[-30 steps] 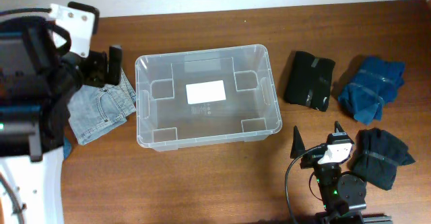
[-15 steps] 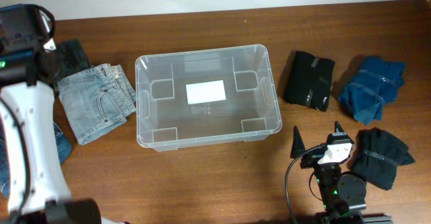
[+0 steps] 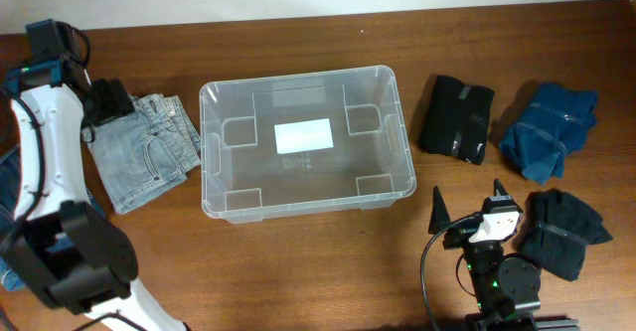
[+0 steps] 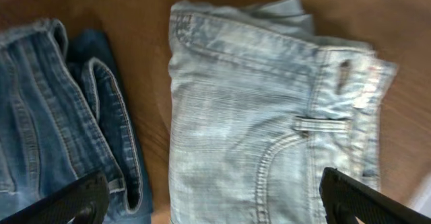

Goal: Pack container
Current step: 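Move the left gripper over the folded light-blue jeans, then lower the left gripper and pinch the light-blue jeans' edge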

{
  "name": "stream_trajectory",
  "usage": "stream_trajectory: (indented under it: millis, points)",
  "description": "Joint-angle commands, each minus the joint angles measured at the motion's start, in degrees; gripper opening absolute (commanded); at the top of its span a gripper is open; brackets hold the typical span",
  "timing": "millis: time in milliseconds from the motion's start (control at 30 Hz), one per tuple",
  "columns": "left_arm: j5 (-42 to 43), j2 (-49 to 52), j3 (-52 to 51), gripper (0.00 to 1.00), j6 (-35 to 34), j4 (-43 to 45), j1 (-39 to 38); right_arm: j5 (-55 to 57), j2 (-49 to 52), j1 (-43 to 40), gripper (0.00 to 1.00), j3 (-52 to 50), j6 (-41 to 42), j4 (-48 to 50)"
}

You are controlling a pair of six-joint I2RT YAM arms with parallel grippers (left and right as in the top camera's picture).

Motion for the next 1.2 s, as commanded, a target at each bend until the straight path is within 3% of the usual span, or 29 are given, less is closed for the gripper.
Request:
stream_trajectory:
  millis: [0, 300, 733, 1167]
  points:
    - [2.8, 3.3, 0.3, 0.99, -0.7, 0.0, 1.7, 0.9, -0.4, -0.3, 0.99, -0.4, 0.0, -0.2]
    - [9.7, 9.4, 0.3, 0.99, 3.0, -1.7, 4.0, 0.9, -0.4, -0.3, 0.98, -0.4, 0.0, -0.2]
    - [9.5, 11.7, -0.8, 0.99, 3.4, -1.9, 5.5, 0.9, -0.4, -0.3, 0.99, -0.4, 0.0, -0.2]
    - [9.5, 11.7, -10.6, 0.99, 4.2, 6.8, 6.9, 0.9, -0.4, -0.3, 0.99, -0.4, 0.0, -0.2]
